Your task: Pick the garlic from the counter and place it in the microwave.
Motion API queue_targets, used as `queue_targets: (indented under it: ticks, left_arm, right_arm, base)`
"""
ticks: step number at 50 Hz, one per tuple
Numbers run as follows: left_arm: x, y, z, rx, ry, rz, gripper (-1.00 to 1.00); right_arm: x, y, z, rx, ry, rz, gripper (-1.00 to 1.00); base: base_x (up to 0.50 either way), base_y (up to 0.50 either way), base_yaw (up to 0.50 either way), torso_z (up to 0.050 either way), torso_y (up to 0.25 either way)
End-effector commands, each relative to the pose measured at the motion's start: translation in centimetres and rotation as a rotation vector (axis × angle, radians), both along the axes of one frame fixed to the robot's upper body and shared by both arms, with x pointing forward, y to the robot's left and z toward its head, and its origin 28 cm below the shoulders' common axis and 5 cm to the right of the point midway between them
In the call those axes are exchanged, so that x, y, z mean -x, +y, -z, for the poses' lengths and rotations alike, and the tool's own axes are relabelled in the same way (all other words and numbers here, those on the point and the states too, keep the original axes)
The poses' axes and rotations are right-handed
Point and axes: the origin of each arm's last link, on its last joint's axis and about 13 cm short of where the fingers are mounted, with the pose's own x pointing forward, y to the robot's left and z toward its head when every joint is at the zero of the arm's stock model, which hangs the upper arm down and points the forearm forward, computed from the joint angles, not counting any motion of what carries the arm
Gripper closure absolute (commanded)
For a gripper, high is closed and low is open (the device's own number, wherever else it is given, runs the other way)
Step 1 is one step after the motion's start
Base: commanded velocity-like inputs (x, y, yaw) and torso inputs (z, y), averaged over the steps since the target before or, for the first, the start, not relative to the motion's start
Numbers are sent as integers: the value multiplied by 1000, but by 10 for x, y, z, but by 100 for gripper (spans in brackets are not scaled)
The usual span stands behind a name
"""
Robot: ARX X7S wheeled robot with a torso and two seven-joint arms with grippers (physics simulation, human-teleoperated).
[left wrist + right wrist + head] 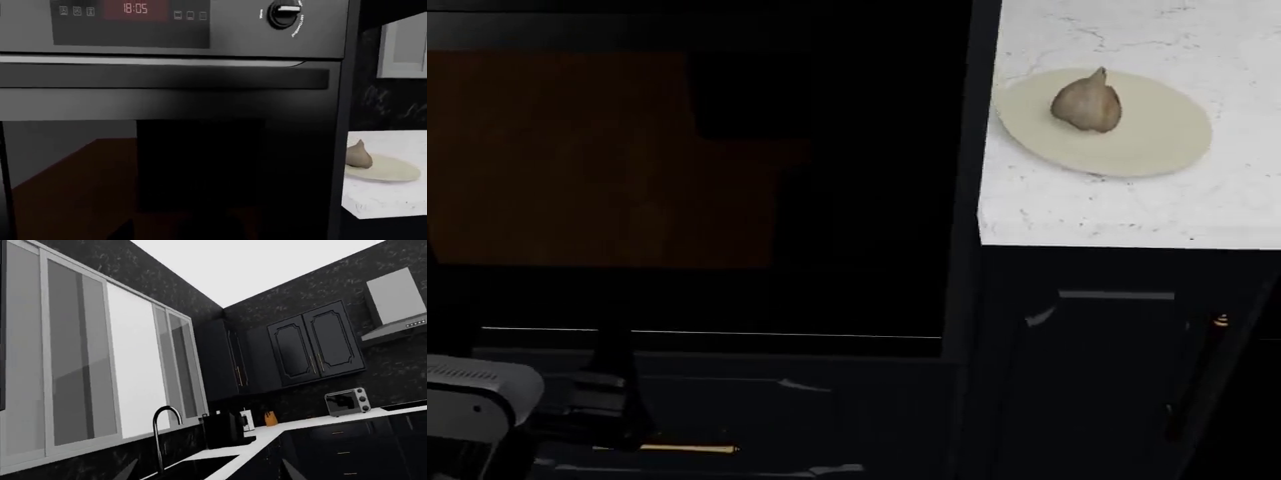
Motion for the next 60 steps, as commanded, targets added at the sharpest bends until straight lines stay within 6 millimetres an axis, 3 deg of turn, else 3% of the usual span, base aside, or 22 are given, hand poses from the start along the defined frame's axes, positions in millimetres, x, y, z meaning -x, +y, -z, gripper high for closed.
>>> queue_targets:
  ticks: [1, 20, 60]
  left_arm:
    - [1, -1, -2, 7, -5, 9, -100]
    - [-1, -3, 2, 29, 16, 18, -100]
    - [4, -7, -1, 74, -4, 28, -100]
  right_arm:
    - [0, 1, -3, 4, -18, -15, -100]
    - [-11, 3, -2, 11, -7, -41, -100]
    - [-13, 5, -1, 12, 2, -56, -100]
  base:
    - [0, -500, 0, 0, 0]
    - [0, -500, 0, 0, 0]
    - [0, -500, 0, 0, 0]
